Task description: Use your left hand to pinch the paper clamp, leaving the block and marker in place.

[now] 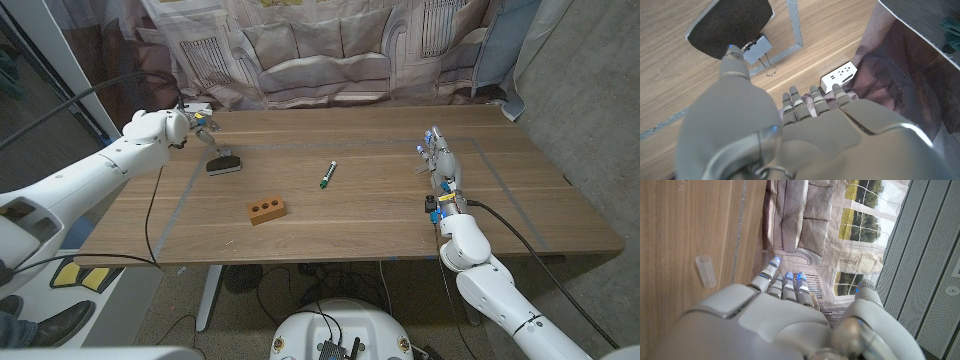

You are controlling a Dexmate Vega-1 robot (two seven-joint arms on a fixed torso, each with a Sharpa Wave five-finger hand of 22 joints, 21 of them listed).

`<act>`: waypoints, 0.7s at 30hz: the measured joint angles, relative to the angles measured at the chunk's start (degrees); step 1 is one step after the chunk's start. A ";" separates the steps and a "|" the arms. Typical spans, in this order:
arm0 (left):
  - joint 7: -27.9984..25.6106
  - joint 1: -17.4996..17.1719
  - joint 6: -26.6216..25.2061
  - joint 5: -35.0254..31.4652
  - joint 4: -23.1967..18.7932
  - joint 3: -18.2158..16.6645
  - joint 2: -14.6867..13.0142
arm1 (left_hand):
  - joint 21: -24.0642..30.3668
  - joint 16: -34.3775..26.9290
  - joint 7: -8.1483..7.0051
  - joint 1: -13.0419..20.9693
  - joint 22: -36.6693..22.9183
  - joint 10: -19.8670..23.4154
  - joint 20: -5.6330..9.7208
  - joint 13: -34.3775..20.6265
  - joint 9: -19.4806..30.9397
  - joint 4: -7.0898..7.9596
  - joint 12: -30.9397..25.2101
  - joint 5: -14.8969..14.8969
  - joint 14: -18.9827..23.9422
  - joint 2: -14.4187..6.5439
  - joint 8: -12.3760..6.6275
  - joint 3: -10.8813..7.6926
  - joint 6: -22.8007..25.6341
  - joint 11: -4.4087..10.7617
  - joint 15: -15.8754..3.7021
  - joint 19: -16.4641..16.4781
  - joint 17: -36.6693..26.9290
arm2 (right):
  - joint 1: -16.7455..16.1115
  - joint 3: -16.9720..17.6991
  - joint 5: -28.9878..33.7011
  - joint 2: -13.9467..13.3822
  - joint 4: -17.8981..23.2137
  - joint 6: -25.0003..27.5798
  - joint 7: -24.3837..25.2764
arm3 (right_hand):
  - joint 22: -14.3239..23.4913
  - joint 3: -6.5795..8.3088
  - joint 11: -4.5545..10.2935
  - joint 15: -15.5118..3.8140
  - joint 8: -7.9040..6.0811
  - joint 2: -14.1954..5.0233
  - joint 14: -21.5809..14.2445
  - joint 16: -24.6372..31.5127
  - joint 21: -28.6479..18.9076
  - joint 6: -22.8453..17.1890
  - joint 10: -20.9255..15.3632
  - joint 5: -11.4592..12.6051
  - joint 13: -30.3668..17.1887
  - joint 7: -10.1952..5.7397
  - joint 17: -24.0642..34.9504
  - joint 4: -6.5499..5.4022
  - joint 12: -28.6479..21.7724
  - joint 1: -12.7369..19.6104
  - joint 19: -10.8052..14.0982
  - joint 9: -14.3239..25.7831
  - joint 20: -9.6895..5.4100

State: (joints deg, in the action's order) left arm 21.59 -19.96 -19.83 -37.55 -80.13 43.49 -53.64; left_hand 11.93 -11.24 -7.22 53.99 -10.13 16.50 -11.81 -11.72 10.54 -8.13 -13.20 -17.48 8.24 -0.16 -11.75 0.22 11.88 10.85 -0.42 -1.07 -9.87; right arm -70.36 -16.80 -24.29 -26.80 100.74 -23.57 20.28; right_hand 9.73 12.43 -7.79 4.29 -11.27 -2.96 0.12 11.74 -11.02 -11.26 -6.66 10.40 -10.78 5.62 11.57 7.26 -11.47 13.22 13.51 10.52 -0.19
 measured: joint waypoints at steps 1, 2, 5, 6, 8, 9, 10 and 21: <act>0.00 -0.03 0.00 0.00 0.01 0.00 0.00 | 0.01 0.00 -0.16 0.01 0.00 0.00 -0.05 0.00 0.00 0.00 0.00 0.00 0.28 0.00 0.00 0.00 0.21 0.00 -0.12 0.06 0.00 | 0.01 0.01 0.00 0.00 0.01 0.00 0.00 | 0.00 0.00 0.00 0.00 0.00 0.00 0.00 0.00 0.00 0.00 0.00 0.00 0.00 0.00 0.00 0.00 0.00 0.00 0.00 0.00 0.00; -0.62 -0.21 0.27 0.14 0.10 0.03 0.05 | 0.01 0.00 -0.16 0.02 0.00 0.03 0.21 0.00 0.00 0.00 0.00 0.00 0.30 0.01 0.00 0.00 0.21 0.03 -0.13 0.32 0.00 | 0.01 0.04 0.00 0.00 0.02 0.01 0.02 | 0.00 0.00 0.00 0.00 0.00 0.00 0.00 0.00 0.00 0.00 0.00 0.00 0.00 0.00 0.00 0.00 0.00 0.00 0.00 0.00 0.00; -1.39 -0.45 0.64 0.37 0.30 0.10 0.13 | 0.01 0.00 -0.47 0.24 0.00 0.61 0.05 0.00 0.00 0.00 0.00 0.00 0.37 0.23 0.00 0.00 0.52 0.01 -0.20 0.72 0.00 | 0.01 0.13 0.00 0.00 0.10 0.05 0.05 | 0.00 0.00 0.00 0.00 0.00 0.00 0.00 0.00 0.00 0.00 0.00 0.00 0.00 0.00 0.00 0.00 0.00 0.00 0.00 0.00 0.00; -1.60 -0.48 0.81 0.42 0.34 0.13 0.15 | 0.01 0.00 -0.47 0.24 0.00 0.61 0.07 0.00 0.00 0.00 0.00 0.00 0.37 0.23 0.00 0.00 0.52 0.01 -0.20 0.86 0.00 | 0.01 0.17 0.00 0.00 0.13 0.05 0.05 | 0.00 0.00 0.00 0.00 0.00 0.00 0.00 0.00 0.00 0.00 0.00 0.00 0.00 0.00 0.00 0.00 0.00 0.00 0.00 0.00 0.00; -1.90 -0.56 1.12 0.50 0.55 0.27 0.25 | 0.01 0.00 -0.47 0.24 0.00 0.61 -0.06 0.00 0.00 0.00 0.00 0.00 0.37 0.23 0.00 0.00 0.52 0.00 -0.20 0.99 0.00 | 0.01 0.22 -0.02 0.00 0.17 0.09 0.08 | 0.00 0.00 0.00 0.00 0.00 0.00 0.00 0.00 0.00 0.00 0.00 0.00 0.00 0.00 0.00 0.00 0.00 0.00 0.00 0.00 0.00; -1.90 -0.59 1.12 0.50 0.67 0.33 0.30 | 0.01 0.00 -0.47 0.25 0.00 0.61 -0.06 0.00 0.00 0.00 0.00 0.00 0.37 0.22 0.00 0.00 0.52 0.01 -0.20 0.99 0.00 | 0.01 0.22 -0.04 0.00 0.17 0.12 0.07 | 0.00 0.00 0.00 0.00 0.00 0.00 0.00 0.00 0.00 0.00 0.00 0.00 0.00 0.00 0.00 0.00 0.00 0.00 0.00 0.00 0.00; -2.21 -0.62 1.39 0.60 0.75 0.38 0.35 | 0.01 0.00 -0.47 0.26 0.00 0.61 -0.06 0.00 0.00 0.00 0.00 0.00 0.37 0.21 0.00 0.00 0.52 0.01 -0.20 0.99 0.00 | -0.01 0.25 -0.07 -0.03 0.22 0.15 0.08 | 0.00 0.00 0.00 0.00 0.00 0.00 0.00 0.00 0.00 0.00 0.00 0.00 0.00 0.00 0.00 0.00 0.00 0.00 0.00 0.00 0.00; -4.64 -0.93 2.62 -0.43 1.95 1.47 0.94 | 0.01 0.23 -1.92 1.06 0.00 0.38 -0.06 0.00 0.00 0.00 0.00 -0.33 0.37 0.45 0.00 0.00 1.31 0.23 -0.20 0.98 0.00 | -0.02 0.29 -0.45 -0.07 0.27 0.43 0.02 | 0.00 0.00 0.01 0.00 0.00 -0.23 0.00 0.00 0.00 0.00 0.00 0.00 0.00 0.00 0.00 0.00 0.00 0.23 -0.22 0.00 0.22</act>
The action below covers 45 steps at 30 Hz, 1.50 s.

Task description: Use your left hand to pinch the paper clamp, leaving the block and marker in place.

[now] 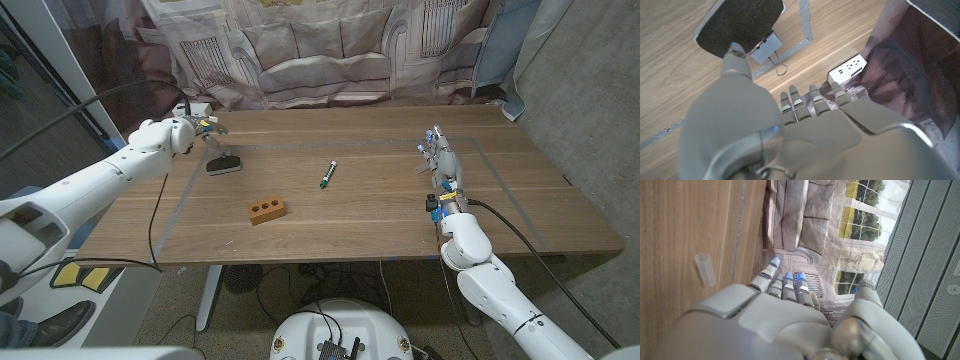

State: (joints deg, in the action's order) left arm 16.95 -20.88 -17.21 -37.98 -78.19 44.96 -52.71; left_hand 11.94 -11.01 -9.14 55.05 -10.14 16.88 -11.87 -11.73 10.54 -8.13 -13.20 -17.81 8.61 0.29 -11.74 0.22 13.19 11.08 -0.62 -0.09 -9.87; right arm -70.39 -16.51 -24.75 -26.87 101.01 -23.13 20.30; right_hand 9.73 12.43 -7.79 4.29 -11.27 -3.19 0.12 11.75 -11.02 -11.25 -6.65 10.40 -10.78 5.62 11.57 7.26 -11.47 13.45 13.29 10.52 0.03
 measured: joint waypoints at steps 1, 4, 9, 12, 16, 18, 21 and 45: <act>-0.03 0.00 0.02 -0.04 0.23 0.14 0.11 | 0.00 0.00 0.00 0.00 0.00 0.00 0.00 0.00 0.00 0.00 0.00 -0.21 0.00 0.00 0.00 0.00 0.00 0.00 0.00 0.00 0.00 | 0.00 0.00 0.00 0.00 0.00 0.00 0.00 | 0.00 0.00 0.02 0.00 0.00 0.00 0.00 0.00 0.00 0.00 -0.02 0.00 0.00 0.00 0.00 0.00 0.00 0.00 0.00 0.00 0.00; -0.18 0.10 0.19 -0.39 0.68 0.44 0.32 | 0.00 0.00 -0.31 0.01 0.00 0.00 0.00 0.00 0.00 0.00 0.00 -0.21 0.00 0.02 0.00 0.00 0.32 0.00 0.00 0.00 0.00 | 0.04 -0.01 -0.01 -0.02 0.00 0.09 -0.05 | 0.00 0.00 0.32 0.00 0.00 0.00 0.00 0.00 0.00 0.00 -0.32 0.00 0.00 0.00 0.00 0.00 0.00 0.00 0.00 0.00 0.00; -0.50 0.35 0.54 -0.74 1.48 0.84 0.70 | 0.00 0.00 -0.72 0.69 0.00 0.12 -0.03 0.28 0.00 0.00 0.00 -0.42 0.40 -0.22 0.00 0.00 0.72 0.11 -0.40 0.59 0.00 | 0.19 -0.12 -0.02 -0.03 -0.05 0.21 -0.09 | 0.00 0.00 0.32 0.00 0.00 0.00 0.00 0.00 0.00 0.00 -0.31 0.00 0.00 0.00 0.00 0.00 0.00 0.00 0.01 0.00 -0.01; -0.72 0.46 0.70 -0.79 1.90 0.96 0.91 | 0.00 0.00 -0.99 1.41 0.00 0.65 -0.02 0.28 0.00 0.00 0.00 -0.42 0.71 -0.41 0.00 0.00 1.06 0.19 -0.71 0.60 0.00 | 0.24 -0.16 -0.02 -0.03 -0.07 0.30 -0.09 | 0.00 0.00 0.32 0.00 0.00 0.00 0.00 0.00 0.00 0.00 -0.32 0.00 0.00 0.00 0.00 0.00 0.00 0.00 0.01 0.00 -0.01; -1.26 0.56 1.00 -0.81 2.51 1.15 1.25 | 0.00 0.00 -1.00 1.44 0.00 1.60 0.10 0.28 0.00 0.23 0.00 -0.42 1.12 -0.38 0.00 -0.23 2.10 0.32 -1.13 0.99 0.00 | 0.26 -0.22 -0.02 -0.03 -0.08 0.41 -0.01 | 0.00 0.00 0.32 0.00 0.00 0.00 0.00 0.00 0.00 -0.32 -0.31 -0.24 0.00 -0.32 0.00 0.00 0.00 0.00 0.01 0.00 -0.01; -1.46 0.65 1.12 -0.81 2.74 1.21 1.38 | 0.00 0.00 -0.89 1.64 0.00 2.17 0.00 0.28 0.00 0.24 -0.01 -0.42 1.58 -0.57 0.00 -0.24 2.42 0.50 -1.28 1.12 0.00 | 0.26 -0.23 -0.01 -0.04 -0.08 0.45 0.04 | 0.00 0.00 0.32 0.00 0.00 0.00 0.00 0.00 0.00 -0.32 -0.31 -0.24 0.00 -0.32 0.00 0.00 0.00 0.00 0.01 0.00 -0.01; -1.93 0.80 1.38 -0.81 3.27 1.41 1.69 | 0.00 0.00 -0.87 1.97 0.00 2.91 0.00 0.28 0.00 0.24 -0.45 -0.42 1.85 -0.46 -0.45 -0.24 3.22 0.80 -1.23 1.11 0.00 | 0.26 -0.24 0.03 -0.04 -0.08 0.57 0.16 | 0.00 0.00 0.32 0.00 0.00 0.00 0.00 0.00 0.00 -0.32 -0.31 -0.24 0.00 -0.32 0.00 0.00 0.00 0.00 0.01 0.00 -0.01; -1.72 2.02 1.74 -0.99 5.11 2.61 2.32 | -0.39 0.22 -1.41 4.03 -0.01 4.46 -0.08 0.27 0.28 0.34 0.00 -0.40 2.69 -1.47 0.00 -0.82 4.73 0.69 -1.46 2.36 -0.01 | 0.10 -0.25 0.10 -0.20 0.58 1.58 0.63 | 0.00 -0.21 0.32 0.00 0.00 0.00 0.00 0.00 0.00 -0.31 -0.31 -0.24 0.00 -0.31 0.00 0.20 0.00 0.00 -0.19 0.00 0.19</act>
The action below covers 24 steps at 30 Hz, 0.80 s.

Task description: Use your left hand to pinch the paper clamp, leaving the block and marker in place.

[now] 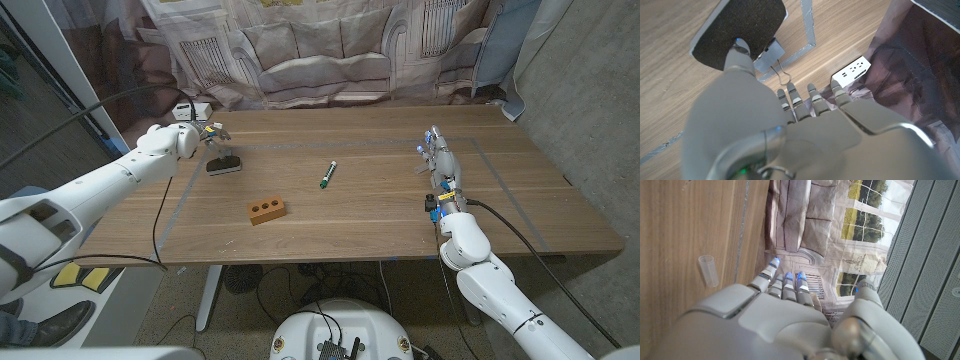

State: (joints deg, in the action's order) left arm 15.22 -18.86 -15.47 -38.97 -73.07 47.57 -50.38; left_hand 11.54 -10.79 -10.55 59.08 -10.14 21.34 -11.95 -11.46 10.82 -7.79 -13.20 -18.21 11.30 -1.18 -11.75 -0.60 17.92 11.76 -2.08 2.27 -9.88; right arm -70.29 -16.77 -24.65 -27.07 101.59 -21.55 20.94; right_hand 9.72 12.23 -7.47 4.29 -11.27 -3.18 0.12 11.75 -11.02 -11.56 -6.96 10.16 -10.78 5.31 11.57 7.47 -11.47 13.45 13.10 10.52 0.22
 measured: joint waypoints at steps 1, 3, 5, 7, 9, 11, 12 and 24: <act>0.00 0.00 0.00 0.00 0.03 0.00 0.01 | 0.00 0.00 0.00 0.27 0.00 0.28 -0.11 0.00 0.00 0.07 0.00 0.00 0.19 -0.27 0.00 -0.08 0.00 0.12 -0.19 0.12 0.00 | 0.00 0.00 0.00 0.00 0.00 0.02 0.01 | 0.00 0.00 0.00 0.00 0.00 0.00 0.00 0.00 0.00 0.00 0.00 0.00 0.00 0.00 0.00 0.00 0.00 0.00 0.00 0.00 0.00; -0.38 -0.06 -0.16 0.20 0.09 -0.02 0.03 | 0.00 0.00 -0.24 0.28 0.00 0.27 -0.05 0.00 0.00 0.07 -0.32 0.24 0.19 -0.26 0.00 -0.07 0.24 0.11 -0.20 0.18 0.00 | -0.01 -0.01 -0.03 -0.06 0.06 0.12 0.02 | 0.00 0.00 0.00 0.00 0.00 0.00 0.00 0.00 0.00 0.00 0.00 0.00 0.00 0.00 0.00 0.00 0.00 0.00 0.00 0.00 0.00; -0.38 -0.22 -0.16 0.20 0.16 -0.05 0.07 | 0.00 0.00 -0.21 0.57 0.00 0.80 -0.04 0.00 0.00 0.07 -0.45 0.24 0.31 0.04 0.00 -0.07 0.66 0.03 -0.07 0.18 0.00 | -0.01 -0.01 -0.05 -0.06 0.06 0.19 0.02 | 0.00 0.00 0.00 0.00 0.00 0.00 0.00 0.00 0.00 0.00 0.00 0.00 0.00 0.00 0.00 0.00 0.00 0.00 0.00 0.00 0.00; -0.88 -0.32 -0.40 0.51 0.20 -0.10 0.10 | 0.00 0.00 -0.30 0.87 0.00 1.11 0.14 0.00 0.00 0.07 -0.45 0.24 0.42 -0.26 0.00 -0.07 0.93 0.09 0.02 0.48 0.00 | -0.04 -0.02 -0.07 -0.18 0.20 0.24 0.02 | 0.00 0.00 0.00 0.00 0.00 0.00 0.00 0.00 0.00 0.00 0.00 0.00 0.00 0.00 0.00 0.00 0.00 0.00 0.00 0.00 0.00; -1.05 -0.43 -0.47 0.61 0.29 -0.13 0.16 | 0.00 -0.07 -0.09 0.88 0.00 1.29 -0.06 0.00 0.00 0.07 -0.45 0.24 0.90 -0.27 0.00 -0.07 1.15 -0.09 -0.08 0.68 0.00 | -0.08 -0.02 -0.09 -0.22 0.24 0.28 0.02 | 0.00 0.00 0.00 0.00 0.00 0.00 0.00 0.00 0.00 0.00 0.00 0.00 0.00 0.00 0.00 0.00 0.00 0.00 0.00 0.00 0.00; -1.31 -0.51 -0.64 0.79 0.35 -0.14 0.20 | 0.00 -0.24 -0.32 1.12 0.00 1.54 -0.11 0.00 0.00 -0.05 -0.45 0.24 0.90 -0.50 0.00 -0.19 1.56 0.16 -0.08 0.73 0.00 | -0.15 -0.02 -0.15 -0.31 0.40 0.42 0.03 | 0.00 0.00 0.00 0.00 0.00 0.00 0.00 0.00 0.00 0.00 0.00 0.00 0.00 0.00 0.00 0.00 0.00 0.00 0.00 0.00 0.00; -1.34 -0.53 -0.67 0.84 0.37 -0.14 0.22 | 0.00 -0.24 -0.28 1.25 0.00 1.61 -0.11 0.00 0.00 -0.18 -0.45 0.31 1.12 -0.64 0.00 -0.32 1.57 0.21 -0.30 0.73 0.00 | -0.17 -0.02 -0.16 -0.33 0.44 0.44 0.03 | 0.00 0.00 0.00 0.00 0.00 0.00 0.00 0.00 0.00 0.00 0.00 0.00 0.00 0.00 0.00 0.00 0.00 0.00 0.00 0.00 0.00; -1.71 -0.78 -1.38 1.34 0.52 -0.02 0.49 | 0.00 -0.23 -0.08 2.00 0.00 3.06 -0.04 -0.08 0.00 0.10 -0.45 1.13 1.85 -1.40 -0.29 -0.96 3.19 -0.02 -0.17 1.83 0.00 | -0.57 0.34 -0.79 -0.90 1.47 1.41 0.12 | 0.00 0.00 0.00 0.00 0.00 0.00 0.00 0.00 0.00 0.00 0.00 0.00 0.00 0.00 0.00 0.00 0.00 0.00 0.00 0.00 0.00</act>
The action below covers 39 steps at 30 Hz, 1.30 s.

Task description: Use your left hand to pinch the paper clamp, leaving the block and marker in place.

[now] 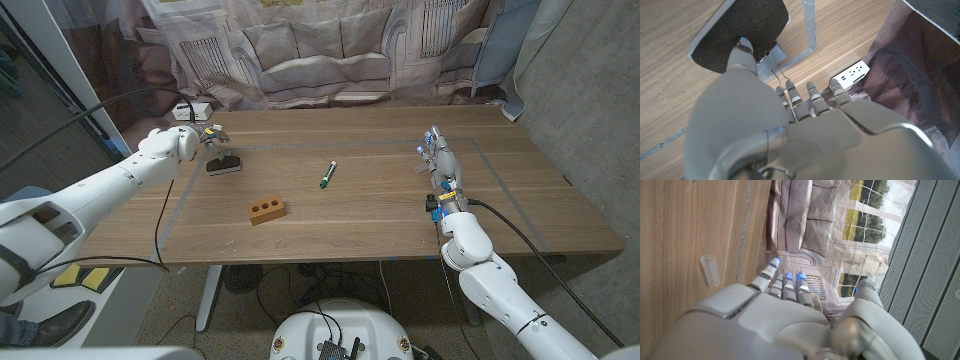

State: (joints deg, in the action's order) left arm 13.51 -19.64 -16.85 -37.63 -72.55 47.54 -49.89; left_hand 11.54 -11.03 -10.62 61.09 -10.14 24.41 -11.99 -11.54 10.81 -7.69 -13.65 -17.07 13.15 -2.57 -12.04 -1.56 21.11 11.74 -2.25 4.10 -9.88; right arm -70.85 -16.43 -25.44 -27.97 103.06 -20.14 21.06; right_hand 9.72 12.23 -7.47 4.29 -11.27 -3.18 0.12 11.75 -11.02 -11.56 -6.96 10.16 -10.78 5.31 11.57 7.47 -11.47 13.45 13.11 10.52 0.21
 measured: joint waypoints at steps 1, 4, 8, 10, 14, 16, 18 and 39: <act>-0.03 -0.03 -0.02 0.02 0.01 0.00 0.01 | 0.00 0.00 0.09 0.01 0.00 0.24 0.00 0.05 0.00 0.00 0.00 0.00 0.20 -0.01 -0.15 0.00 0.39 -0.15 0.02 0.00 0.00 | -0.01 0.01 -0.02 -0.02 0.03 0.03 0.00 | 0.00 0.00 0.00 0.00 0.00 0.00 0.00 0.00 0.00 0.00 0.00 0.00 0.00 0.00 0.00 0.00 0.00 0.00 0.00 0.00 0.00; -0.41 -0.17 -0.20 0.21 0.04 0.00 0.06 | 0.00 0.00 -0.23 0.60 0.00 1.66 0.04 0.09 0.00 -0.19 -0.43 0.44 0.97 -0.60 -0.46 -0.26 2.09 0.03 -0.04 0.47 0.00 | -0.03 0.05 -0.19 -0.12 0.17 0.25 0.00 | 0.00 0.00 0.00 0.00 0.00 0.00 0.00 0.00 0.00 0.00 0.00 0.00 0.00 0.00 0.00 0.00 0.00 0.00 0.00 0.00 0.00; -1.17 -0.45 -0.44 0.55 0.05 -0.03 0.14 | 0.00 -0.22 -0.35 1.23 0.00 3.55 0.09 0.09 0.00 -0.22 -0.77 1.21 1.94 -1.23 -0.60 -0.69 4.00 0.34 -0.14 1.13 0.30 | -0.04 0.08 -0.29 -0.21 0.29 0.40 -0.01 | 0.00 0.00 0.00 0.00 0.00 0.00 0.00 0.00 0.00 0.00 0.00 0.00 0.00 0.00 0.00 0.00 0.00 0.00 0.00 0.00 0.00; -1.51 -0.59 -0.57 0.68 0.05 -0.10 0.16 | 0.00 -0.22 -0.43 1.21 0.00 4.07 -0.10 0.09 0.00 0.00 -0.77 1.53 2.24 -1.21 -0.60 -0.91 4.49 0.24 0.02 1.36 0.30 | -0.05 0.08 -0.34 -0.24 0.31 0.47 -0.04 | 0.00 0.00 0.00 0.00 0.00 0.00 0.00 0.00 0.00 0.00 0.00 0.00 0.00 0.00 0.00 0.00 0.00 0.00 0.00 0.00 0.00; -2.15 -0.80 -0.89 0.95 -0.04 -0.22 0.17 | 0.00 -0.22 -0.65 1.51 0.00 4.69 0.09 0.09 -0.01 0.02 -0.77 1.84 2.85 -1.51 -0.60 -0.92 5.11 0.24 0.00 1.75 0.30 | -0.05 0.08 -0.38 -0.31 0.32 0.55 -0.08 | 0.00 0.00 0.00 0.00 0.00 0.00 0.00 0.00 0.00 0.00 0.00 0.00 0.00 0.00 0.00 0.00 0.00 0.00 0.00 0.00 0.00; -2.35 -0.89 -1.03 1.03 -0.11 -0.29 0.18 | 0.00 -0.22 -0.43 1.51 0.00 5.40 0.09 0.09 -0.01 -0.24 -0.77 2.05 2.87 -1.51 -0.60 -1.18 5.73 0.13 0.02 1.75 0.30 | -0.05 0.09 -0.39 -0.33 0.32 0.56 -0.10 | 0.00 0.00 0.00 0.00 0.00 0.00 0.00 0.00 0.00 0.00 0.00 0.00 0.00 0.00 0.00 0.00 0.00 0.00 0.00 0.00 0.00; -2.72 -1.01 -1.21 1.18 -0.19 -0.38 0.18 | 0.00 -0.22 -0.56 1.52 0.00 5.39 -0.12 0.09 -0.01 -0.23 -0.99 2.27 3.24 -1.51 -0.60 -1.17 6.05 0.14 -0.21 1.96 0.30 | -0.05 0.09 -0.39 -0.33 0.32 0.57 -0.10 | 0.00 0.00 0.00 0.00 0.00 0.00 0.00 0.00 0.00 0.00 0.00 0.00 0.00 0.00 0.00 0.00 0.00 0.00 0.00 0.00 0.00; -5.18 -1.53 -2.23 2.09 -0.36 -0.68 0.60 | 0.00 -0.22 -0.40 2.98 0.00 11.66 -0.21 -0.07 -0.01 -0.09 -1.16 4.89 6.62 -2.95 -1.32 -2.79 13.12 0.85 -0.11 4.29 0.29 | -0.09 0.12 -0.72 -0.34 0.10 0.57 -0.21 | 0.00 -0.25 0.00 0.00 0.00 0.00 0.00 0.00 0.00 0.00 0.00 0.00 0.00 0.00 0.00 -0.25 0.00 0.00 0.00 0.00 0.00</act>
State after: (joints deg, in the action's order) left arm 8.34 -21.17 -19.08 -35.54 -72.91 46.86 -49.29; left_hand 11.55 -11.24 -11.02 64.06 -10.14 36.07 -12.20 -11.61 10.80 -7.78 -14.81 -12.19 19.77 -5.52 -13.36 -4.35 34.23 12.60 -2.36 8.39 -9.60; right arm -70.94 -16.30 -26.16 -28.31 103.16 -19.58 20.85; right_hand 9.72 11.98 -7.47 4.29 -11.27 -3.18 0.12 11.75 -11.02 -11.56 -6.96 10.16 -10.78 5.32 11.57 7.21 -11.47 13.45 13.11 10.52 0.21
